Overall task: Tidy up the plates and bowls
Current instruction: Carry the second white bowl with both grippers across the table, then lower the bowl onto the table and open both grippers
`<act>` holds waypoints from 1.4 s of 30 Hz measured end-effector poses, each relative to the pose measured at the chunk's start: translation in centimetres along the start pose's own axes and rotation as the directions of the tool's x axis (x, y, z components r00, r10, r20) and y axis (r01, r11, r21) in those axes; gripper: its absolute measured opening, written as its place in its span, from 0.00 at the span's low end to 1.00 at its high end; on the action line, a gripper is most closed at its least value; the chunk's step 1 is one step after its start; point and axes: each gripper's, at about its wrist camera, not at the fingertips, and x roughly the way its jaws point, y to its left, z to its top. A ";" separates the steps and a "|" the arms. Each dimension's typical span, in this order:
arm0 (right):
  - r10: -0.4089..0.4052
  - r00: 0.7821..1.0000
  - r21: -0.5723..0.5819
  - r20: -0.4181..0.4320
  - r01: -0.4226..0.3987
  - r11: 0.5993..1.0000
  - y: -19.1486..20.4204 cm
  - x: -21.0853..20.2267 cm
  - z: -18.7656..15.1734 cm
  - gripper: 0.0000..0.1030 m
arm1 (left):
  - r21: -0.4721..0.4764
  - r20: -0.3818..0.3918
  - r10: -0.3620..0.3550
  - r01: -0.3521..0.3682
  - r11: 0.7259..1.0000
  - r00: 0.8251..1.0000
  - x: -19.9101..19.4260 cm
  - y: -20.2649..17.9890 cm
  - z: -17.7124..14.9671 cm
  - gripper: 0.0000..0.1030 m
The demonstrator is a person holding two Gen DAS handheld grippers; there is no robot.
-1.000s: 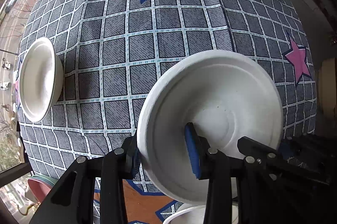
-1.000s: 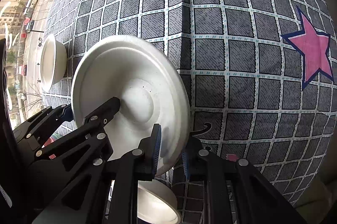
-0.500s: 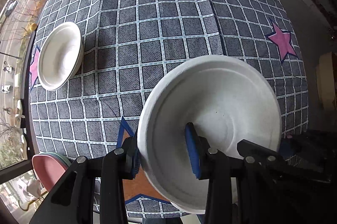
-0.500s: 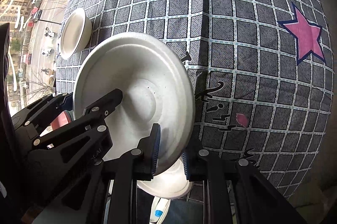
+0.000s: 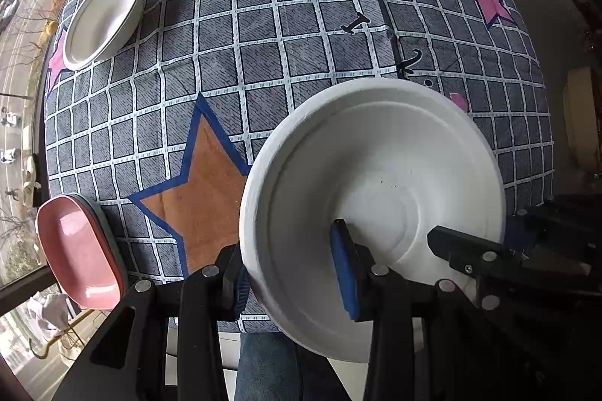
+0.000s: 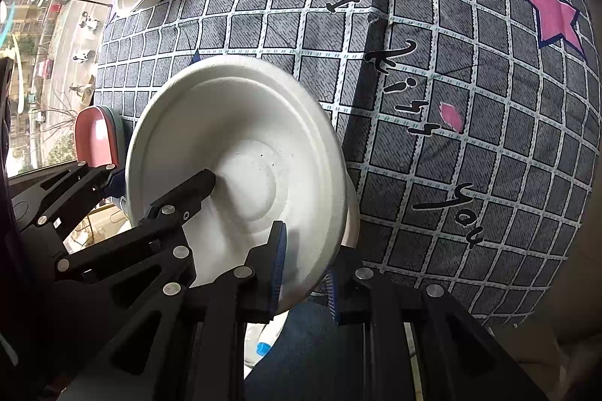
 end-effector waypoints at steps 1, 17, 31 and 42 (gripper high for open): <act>-0.005 1.000 -0.003 -0.004 0.005 1.000 0.1 0.3 -0.3 0.21 | 0.001 -0.007 -0.004 0.004 1.000 1.000 0.2 0.0 -0.3 0.40; -0.069 0.997 -0.016 0.026 0.070 0.997 0.8 2.4 -0.1 0.73 | -0.008 -0.018 0.042 -0.043 0.999 0.999 1.1 3.2 -4.1 0.77; -0.043 0.998 0.054 0.046 0.041 0.998 -0.7 1.9 0.7 0.88 | -0.113 0.011 0.085 -0.084 0.990 0.996 -1.0 10.4 -4.0 0.79; -0.022 0.997 0.050 0.080 0.018 0.999 -0.6 0.7 1.4 0.99 | -0.147 0.037 0.120 -0.114 0.983 0.992 -3.2 10.5 -2.5 0.79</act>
